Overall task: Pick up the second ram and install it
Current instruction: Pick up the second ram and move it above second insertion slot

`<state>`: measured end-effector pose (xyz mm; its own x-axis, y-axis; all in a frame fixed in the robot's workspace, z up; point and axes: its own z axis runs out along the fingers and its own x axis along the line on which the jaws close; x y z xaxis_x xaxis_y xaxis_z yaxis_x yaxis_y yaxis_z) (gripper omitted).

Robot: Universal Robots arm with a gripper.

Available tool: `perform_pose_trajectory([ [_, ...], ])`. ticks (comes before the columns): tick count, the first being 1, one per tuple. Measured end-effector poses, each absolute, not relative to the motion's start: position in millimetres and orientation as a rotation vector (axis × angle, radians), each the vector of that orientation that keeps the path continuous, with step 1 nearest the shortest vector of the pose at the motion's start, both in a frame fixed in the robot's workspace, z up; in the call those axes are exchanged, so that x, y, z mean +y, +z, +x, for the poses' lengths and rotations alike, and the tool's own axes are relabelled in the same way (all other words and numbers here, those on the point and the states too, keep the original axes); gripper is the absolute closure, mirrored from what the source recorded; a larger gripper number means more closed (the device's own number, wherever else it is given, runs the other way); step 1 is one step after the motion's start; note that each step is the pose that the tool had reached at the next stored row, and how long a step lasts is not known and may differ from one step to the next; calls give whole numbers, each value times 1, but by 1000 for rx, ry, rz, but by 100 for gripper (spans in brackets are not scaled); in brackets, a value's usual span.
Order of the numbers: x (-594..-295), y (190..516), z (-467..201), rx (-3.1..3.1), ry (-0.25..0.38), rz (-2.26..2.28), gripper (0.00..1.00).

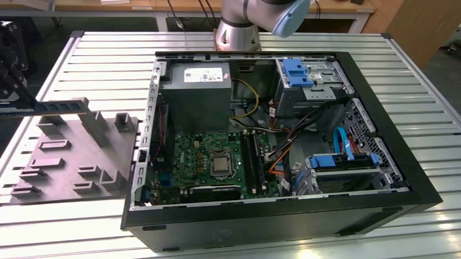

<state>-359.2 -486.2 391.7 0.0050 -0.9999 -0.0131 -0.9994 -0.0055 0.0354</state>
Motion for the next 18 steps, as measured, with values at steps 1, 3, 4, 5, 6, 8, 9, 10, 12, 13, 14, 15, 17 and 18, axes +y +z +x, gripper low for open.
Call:
perform_pose_trajectory([
  [1, -486, 392, -358, -2204, -54, 2216, 89],
  [3, -486, 392, -355, -2204, -54, 2216, 89],
  [4, -486, 392, -353, -2204, -54, 2216, 89],
  [5, -486, 392, -351, -2204, -54, 2216, 89],
  [6, -486, 392, -349, -2204, -54, 2216, 89],
  [8, -486, 392, -345, -2204, -54, 2216, 89],
  [9, -486, 392, -343, -2204, -54, 2216, 89],
  [10, -486, 392, -341, -2204, -54, 2216, 89],
  [12, -486, 392, -337, -2204, -54, 2216, 89],
  [13, -486, 392, -335, -2204, -54, 2216, 89],
  [14, -486, 392, -333, -2204, -54, 2216, 89],
  [15, -486, 392, -331, -2204, -54, 2216, 89],
  [17, -486, 392, -327, -2204, -54, 2216, 89],
  [18, -486, 392, -325, -2204, -54, 2216, 89],
])
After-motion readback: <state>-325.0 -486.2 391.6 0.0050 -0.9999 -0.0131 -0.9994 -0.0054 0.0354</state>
